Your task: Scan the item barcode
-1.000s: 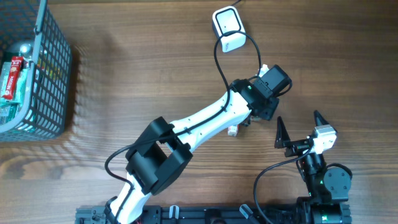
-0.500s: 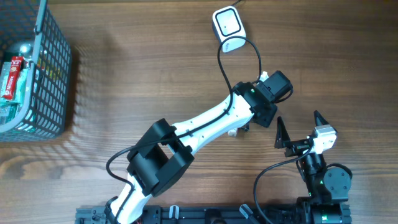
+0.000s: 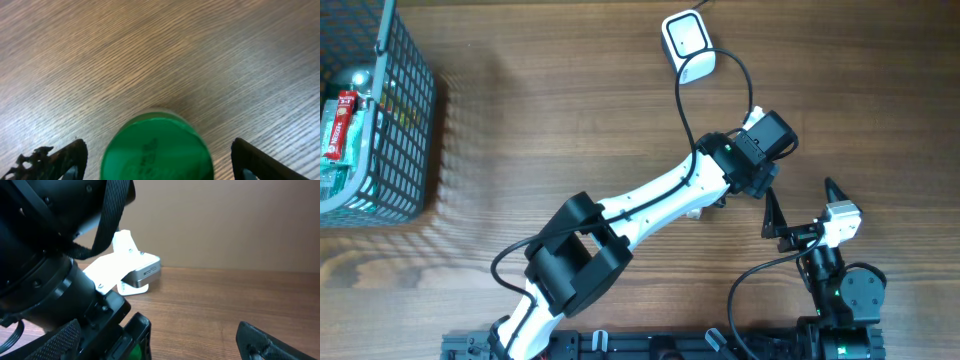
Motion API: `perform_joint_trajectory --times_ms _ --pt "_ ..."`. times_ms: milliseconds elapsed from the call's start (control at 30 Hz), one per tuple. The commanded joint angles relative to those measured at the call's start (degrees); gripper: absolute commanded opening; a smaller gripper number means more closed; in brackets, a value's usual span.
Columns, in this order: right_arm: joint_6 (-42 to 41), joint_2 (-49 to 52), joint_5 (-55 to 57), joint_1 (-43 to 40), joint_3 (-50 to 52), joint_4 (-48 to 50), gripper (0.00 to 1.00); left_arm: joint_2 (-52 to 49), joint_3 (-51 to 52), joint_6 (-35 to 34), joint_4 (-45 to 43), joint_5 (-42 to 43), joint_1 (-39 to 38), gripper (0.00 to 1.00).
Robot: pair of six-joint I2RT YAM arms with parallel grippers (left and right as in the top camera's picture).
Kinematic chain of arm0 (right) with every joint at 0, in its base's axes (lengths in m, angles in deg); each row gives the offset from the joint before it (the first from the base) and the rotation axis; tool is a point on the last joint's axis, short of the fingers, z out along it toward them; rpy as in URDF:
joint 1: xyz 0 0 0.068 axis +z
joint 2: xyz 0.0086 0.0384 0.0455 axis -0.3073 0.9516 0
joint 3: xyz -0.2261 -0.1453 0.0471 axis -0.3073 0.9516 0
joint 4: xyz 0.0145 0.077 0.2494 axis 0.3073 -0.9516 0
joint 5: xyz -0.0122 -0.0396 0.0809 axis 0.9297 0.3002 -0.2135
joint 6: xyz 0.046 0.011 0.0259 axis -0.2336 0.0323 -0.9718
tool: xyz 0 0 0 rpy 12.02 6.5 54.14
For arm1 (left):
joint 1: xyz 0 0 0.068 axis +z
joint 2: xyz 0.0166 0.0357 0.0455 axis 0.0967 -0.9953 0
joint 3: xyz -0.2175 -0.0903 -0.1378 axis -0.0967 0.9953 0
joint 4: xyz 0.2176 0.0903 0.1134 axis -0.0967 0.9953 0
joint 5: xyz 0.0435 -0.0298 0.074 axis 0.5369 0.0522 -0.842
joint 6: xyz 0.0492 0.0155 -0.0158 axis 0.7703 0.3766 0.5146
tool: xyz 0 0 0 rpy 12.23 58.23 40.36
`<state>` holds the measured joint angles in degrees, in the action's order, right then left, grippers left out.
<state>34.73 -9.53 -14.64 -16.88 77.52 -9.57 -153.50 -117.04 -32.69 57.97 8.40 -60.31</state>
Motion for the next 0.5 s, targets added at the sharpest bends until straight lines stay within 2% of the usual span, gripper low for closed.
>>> perform_joint_trajectory --times_ms 0,67,267,467 --pt "0.0 -0.1 -0.1 0.1 0.2 0.2 1.00 0.3 0.1 3.9 -0.3 1.7 -0.2 0.80" --pt "0.0 -0.1 -0.1 0.1 0.2 0.2 1.00 0.2 0.1 3.9 0.0 1.7 -0.2 0.79" --pt "-0.1 -0.1 -0.1 0.1 0.2 0.2 1.00 0.2 0.1 3.6 0.9 1.8 -0.3 0.66" --pt "-0.1 -0.1 -0.1 0.1 0.2 0.2 1.00 0.2 0.1 3.1 3.7 2.8 -0.3 0.63"
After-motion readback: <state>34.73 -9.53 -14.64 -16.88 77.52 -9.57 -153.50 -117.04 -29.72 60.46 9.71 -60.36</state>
